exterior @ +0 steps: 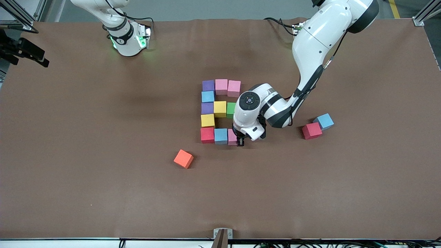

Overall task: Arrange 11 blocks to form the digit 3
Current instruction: 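Carry the pink cube with the left gripper beside the light blue cube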

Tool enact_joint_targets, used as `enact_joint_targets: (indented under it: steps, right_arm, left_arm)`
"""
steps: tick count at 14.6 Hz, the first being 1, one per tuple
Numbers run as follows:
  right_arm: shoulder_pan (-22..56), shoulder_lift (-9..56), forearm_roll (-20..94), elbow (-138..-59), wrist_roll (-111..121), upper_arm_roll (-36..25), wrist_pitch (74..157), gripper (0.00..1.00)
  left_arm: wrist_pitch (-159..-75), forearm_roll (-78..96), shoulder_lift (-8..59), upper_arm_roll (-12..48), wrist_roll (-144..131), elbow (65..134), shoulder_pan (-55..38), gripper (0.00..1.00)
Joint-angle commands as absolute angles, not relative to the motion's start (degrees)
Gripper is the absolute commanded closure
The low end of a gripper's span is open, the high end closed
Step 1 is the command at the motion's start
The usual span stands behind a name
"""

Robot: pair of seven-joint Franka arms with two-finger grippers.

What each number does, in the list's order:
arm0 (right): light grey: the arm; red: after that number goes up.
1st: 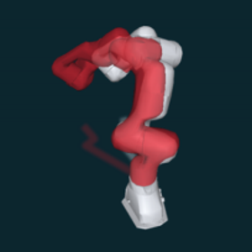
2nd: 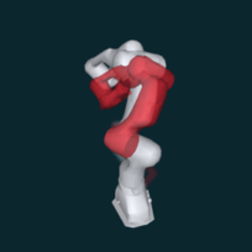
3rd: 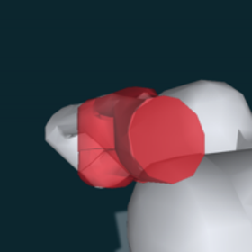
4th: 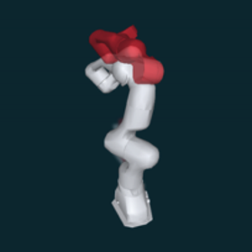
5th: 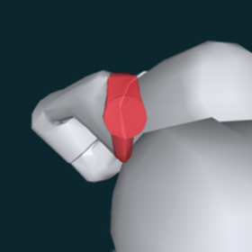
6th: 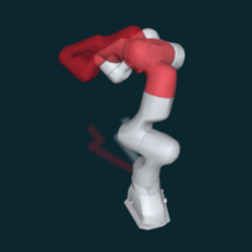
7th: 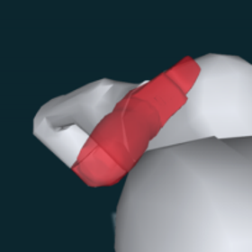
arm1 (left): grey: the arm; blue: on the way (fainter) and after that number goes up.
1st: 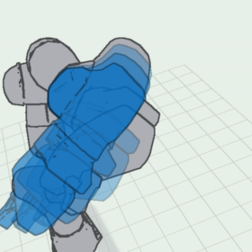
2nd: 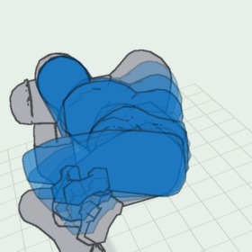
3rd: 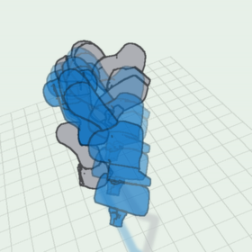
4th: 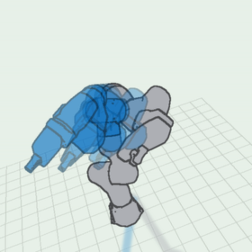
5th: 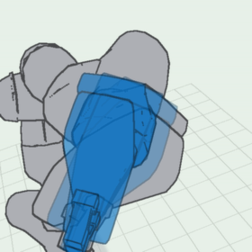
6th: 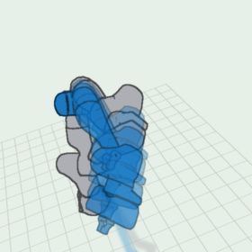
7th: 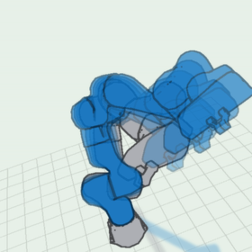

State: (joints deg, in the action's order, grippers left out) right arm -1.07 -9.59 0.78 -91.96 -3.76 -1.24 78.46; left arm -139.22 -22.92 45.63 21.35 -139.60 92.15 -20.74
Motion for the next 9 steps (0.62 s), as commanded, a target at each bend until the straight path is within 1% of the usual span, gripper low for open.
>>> enact_joint_targets:
  steps: [1,2,3,4,7,9]
  right_arm:
    - [-1.32,-12.92,0.97,-94.04,-3.69,-0.79,78.31,0.00]
    - [-1.41,-12.83,1.14,-93.96,-3.69,-0.88,78.48,0.00]
    - [-1.49,-12.75,1.23,-94.04,-3.69,-0.97,78.57,0.00]
    - [-1.41,-12.66,1.23,-94.04,-3.69,-0.97,78.84,0.00]
    - [-1.41,-12.57,1.32,-93.96,-3.69,-0.97,79.71,0.00]
    - [-1.32,-12.22,1.32,-92.47,-3.78,-0.97,79.19,0.00]
  left_arm:
    - [-138.87,-22.06,45.18,21.45,-139.92,92.55,-20.74,0.39]
    - [-138.78,-22.06,45.18,21.45,-139.92,92.46,-20.83,0.33]
    - [-138.78,-22.06,45.18,21.45,-139.92,92.29,-20.83,0.06]
    - [-138.78,-22.06,44.91,21.45,-139.92,92.29,-20.83,0.00]
    - [-138.69,-22.15,44.30,21.45,-139.83,92.37,-20.74,0.00]
    - [-136.77,-22.15,43.60,22.58,-139.75,92.20,-20.48,0.00]
